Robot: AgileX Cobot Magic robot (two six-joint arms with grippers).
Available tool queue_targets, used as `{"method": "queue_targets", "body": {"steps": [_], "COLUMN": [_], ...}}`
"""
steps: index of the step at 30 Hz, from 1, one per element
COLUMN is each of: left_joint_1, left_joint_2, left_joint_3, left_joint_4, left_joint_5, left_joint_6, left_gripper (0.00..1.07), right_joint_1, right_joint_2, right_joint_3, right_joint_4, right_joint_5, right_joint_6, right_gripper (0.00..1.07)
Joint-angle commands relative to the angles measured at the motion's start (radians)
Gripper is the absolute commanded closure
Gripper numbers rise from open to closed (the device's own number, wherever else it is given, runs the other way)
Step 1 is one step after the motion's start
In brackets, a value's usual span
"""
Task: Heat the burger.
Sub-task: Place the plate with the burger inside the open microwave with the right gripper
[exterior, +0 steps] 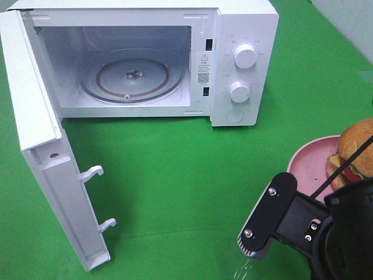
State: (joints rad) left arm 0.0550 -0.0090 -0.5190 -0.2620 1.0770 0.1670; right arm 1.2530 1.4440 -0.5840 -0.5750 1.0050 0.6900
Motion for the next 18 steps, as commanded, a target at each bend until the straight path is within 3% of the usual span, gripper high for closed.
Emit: {"method": "queue_targets", "body": {"steps": [1,8,18], "left_joint_1": [-0.004,-0.004,-0.004], "left_joint_2": [-0.012,-0.012,-0.012], "left_joint_3": [0.002,0.002,0.002], "left_joint_4": [-0.004,-0.004,-0.004], "left_joint_5": [-0.006,-0.006,-0.006], "left_joint_6": [0.0,0.0,0.0], "left_gripper": [0.08,0.08,0.08], "right_joint_1": [0.063,0.125,0.125], "right_joint_2": [-0.011,-0.011,-0.011], "right_joint_3": [0.002,0.002,0.002], "right_joint_4": [-0.06,-0.097,-0.155], "right_joint_5": [0.032,-0.012,-0.075], "right_joint_6": [-0.019,-0.078,-0.241], "right_gripper": [1.07,1.07,1.07]}}
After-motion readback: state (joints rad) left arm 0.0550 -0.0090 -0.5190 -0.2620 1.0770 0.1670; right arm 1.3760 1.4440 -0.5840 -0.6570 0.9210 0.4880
